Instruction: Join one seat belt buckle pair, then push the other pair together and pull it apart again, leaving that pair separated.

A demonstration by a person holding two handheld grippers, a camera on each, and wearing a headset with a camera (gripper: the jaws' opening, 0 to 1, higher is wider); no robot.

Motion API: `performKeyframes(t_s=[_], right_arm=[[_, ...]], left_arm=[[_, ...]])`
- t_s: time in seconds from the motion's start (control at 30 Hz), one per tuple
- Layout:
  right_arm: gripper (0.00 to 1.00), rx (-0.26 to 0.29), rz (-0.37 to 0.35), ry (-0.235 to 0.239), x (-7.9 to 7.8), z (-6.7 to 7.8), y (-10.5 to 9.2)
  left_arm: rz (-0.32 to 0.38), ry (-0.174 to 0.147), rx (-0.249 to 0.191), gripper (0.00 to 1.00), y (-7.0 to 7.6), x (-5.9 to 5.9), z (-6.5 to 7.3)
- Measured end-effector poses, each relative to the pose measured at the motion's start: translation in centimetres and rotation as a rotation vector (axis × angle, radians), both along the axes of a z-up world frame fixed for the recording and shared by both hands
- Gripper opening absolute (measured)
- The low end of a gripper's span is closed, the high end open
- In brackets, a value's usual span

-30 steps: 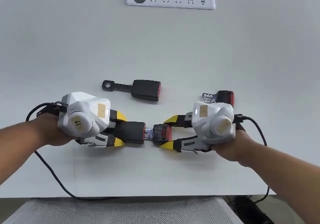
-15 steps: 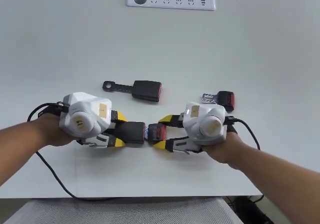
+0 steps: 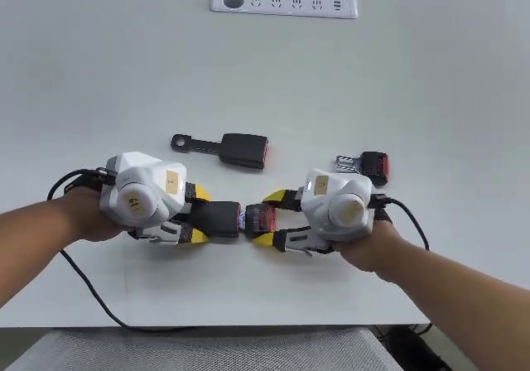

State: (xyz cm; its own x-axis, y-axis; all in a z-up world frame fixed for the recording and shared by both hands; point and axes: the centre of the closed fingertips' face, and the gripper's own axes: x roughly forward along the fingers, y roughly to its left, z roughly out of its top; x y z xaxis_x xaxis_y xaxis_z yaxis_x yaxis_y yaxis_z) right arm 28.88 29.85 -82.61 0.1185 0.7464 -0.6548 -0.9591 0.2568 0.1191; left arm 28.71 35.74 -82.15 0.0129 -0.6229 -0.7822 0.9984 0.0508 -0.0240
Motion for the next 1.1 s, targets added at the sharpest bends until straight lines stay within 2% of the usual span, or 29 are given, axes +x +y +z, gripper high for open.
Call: performKeyframes(t_s=[0.37,0.77,1.1], right_arm=[[0.35,-0.001,-0.002,-0.015,-0.04,-0.03,-0.33],[0.34,-0.024,0.005,-0.072,-0.38,-0.19,-0.55],[0.34,-0.029,0.010,-0.091,-0.37,-0.11,-0.53]], left_arm=[[0.000,0.000,-0.007,0.33,0.08,-0.03,-0.04],[-0.008,0.006,-0.044,0.33,0.19,0.03,-0.01],[-0.051,0.007,-0.052,0.32,0.43,0.22,-0.31]])
